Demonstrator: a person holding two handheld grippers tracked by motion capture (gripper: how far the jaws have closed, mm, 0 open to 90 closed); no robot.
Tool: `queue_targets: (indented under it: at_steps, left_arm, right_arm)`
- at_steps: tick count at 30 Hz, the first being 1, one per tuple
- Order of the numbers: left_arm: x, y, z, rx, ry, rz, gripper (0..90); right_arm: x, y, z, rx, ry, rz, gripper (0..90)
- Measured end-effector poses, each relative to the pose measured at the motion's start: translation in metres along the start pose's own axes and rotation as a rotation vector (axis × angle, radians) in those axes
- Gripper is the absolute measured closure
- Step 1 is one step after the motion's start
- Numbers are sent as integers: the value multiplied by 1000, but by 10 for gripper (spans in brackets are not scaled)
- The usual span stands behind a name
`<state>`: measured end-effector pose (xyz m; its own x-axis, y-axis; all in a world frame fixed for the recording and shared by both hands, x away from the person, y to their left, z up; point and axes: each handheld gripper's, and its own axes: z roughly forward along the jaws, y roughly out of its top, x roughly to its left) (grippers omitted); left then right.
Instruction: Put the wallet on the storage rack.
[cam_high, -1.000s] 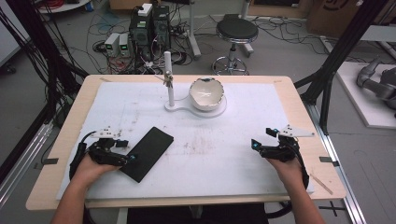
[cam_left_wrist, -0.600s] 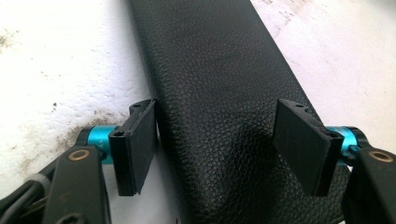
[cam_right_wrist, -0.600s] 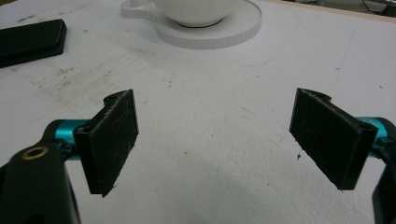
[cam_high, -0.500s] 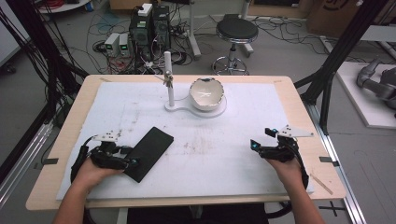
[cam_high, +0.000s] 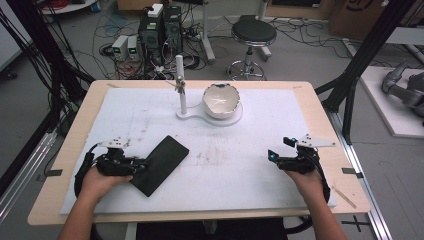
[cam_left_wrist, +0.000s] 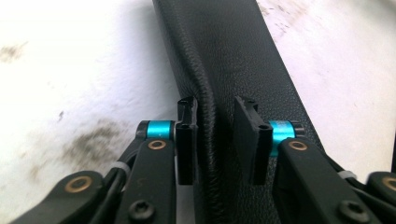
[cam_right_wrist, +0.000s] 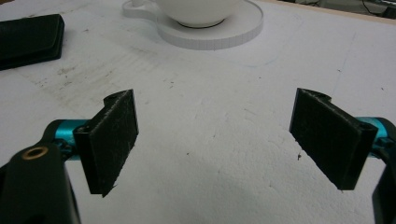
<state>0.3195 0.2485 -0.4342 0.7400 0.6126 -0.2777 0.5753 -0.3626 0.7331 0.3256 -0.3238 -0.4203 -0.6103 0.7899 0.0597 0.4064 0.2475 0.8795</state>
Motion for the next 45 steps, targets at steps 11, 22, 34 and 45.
queue_targets:
  at_steps: [11,22,34,45]
  left_arm:
    - [-20,23,-13,-53,-46,97,811]
    - [-34,37,-16,-129,-69,161,820]
    - [-64,58,-9,-228,-184,244,823]
    - [-92,75,16,-230,-290,301,823]
  right_arm:
    - [-1,-1,-1,-2,5,0,158]
    - [0,-1,-2,-2,20,-7,158]
    - [15,6,4,2,133,-43,158]
    - [43,24,13,-31,334,-74,157]
